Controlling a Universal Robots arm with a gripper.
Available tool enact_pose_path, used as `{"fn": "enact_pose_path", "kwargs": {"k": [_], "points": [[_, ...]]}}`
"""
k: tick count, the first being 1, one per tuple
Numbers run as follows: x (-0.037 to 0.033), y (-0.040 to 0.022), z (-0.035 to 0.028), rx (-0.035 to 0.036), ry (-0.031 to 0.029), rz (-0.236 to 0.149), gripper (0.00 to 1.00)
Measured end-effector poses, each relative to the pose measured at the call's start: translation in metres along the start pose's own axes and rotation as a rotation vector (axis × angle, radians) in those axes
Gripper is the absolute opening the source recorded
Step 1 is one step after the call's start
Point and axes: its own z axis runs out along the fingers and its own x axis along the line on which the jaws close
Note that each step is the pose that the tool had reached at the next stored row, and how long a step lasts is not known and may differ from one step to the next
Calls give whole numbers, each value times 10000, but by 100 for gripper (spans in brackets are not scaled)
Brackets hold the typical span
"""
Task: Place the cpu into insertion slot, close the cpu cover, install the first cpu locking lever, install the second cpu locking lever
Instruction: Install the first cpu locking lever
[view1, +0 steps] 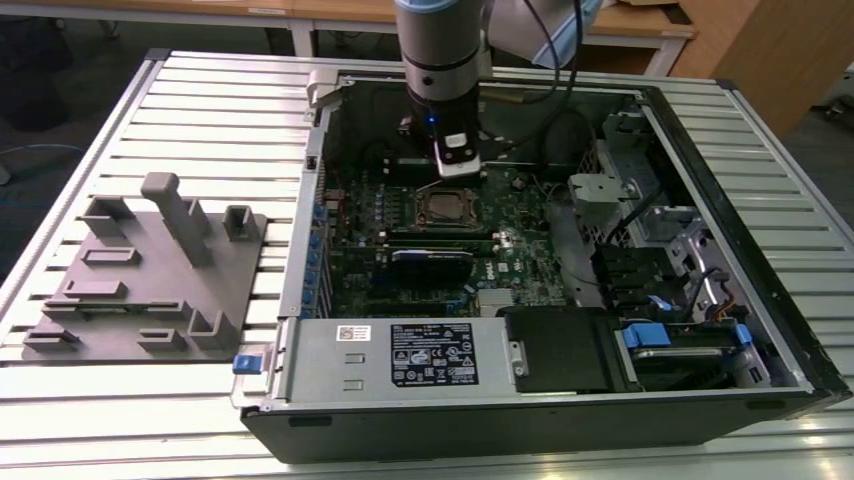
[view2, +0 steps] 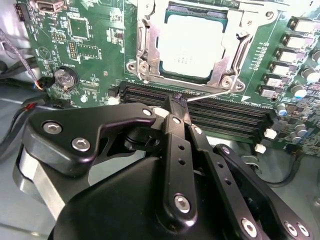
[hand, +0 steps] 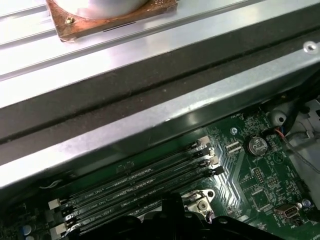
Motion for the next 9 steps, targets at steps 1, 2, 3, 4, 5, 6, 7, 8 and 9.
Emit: {"fn": "enact_pose_path", "kwargs": {"k": [1, 2, 3, 4, 5, 6, 7, 8, 9], "points": [[1, 1, 5, 4, -19, 71, 11], [3, 3, 10, 9, -37, 138, 11], [5, 6, 13, 14, -53, 199, 11], [7, 9, 17, 19, -68, 257, 11], [9, 12, 21, 24, -85, 320, 11], [11, 15, 24, 28, -99, 376, 11], [12, 16, 25, 30, -107, 409, 11], [12, 16, 25, 31, -108, 411, 11], [12, 16, 25, 32, -109, 415, 11]]}}
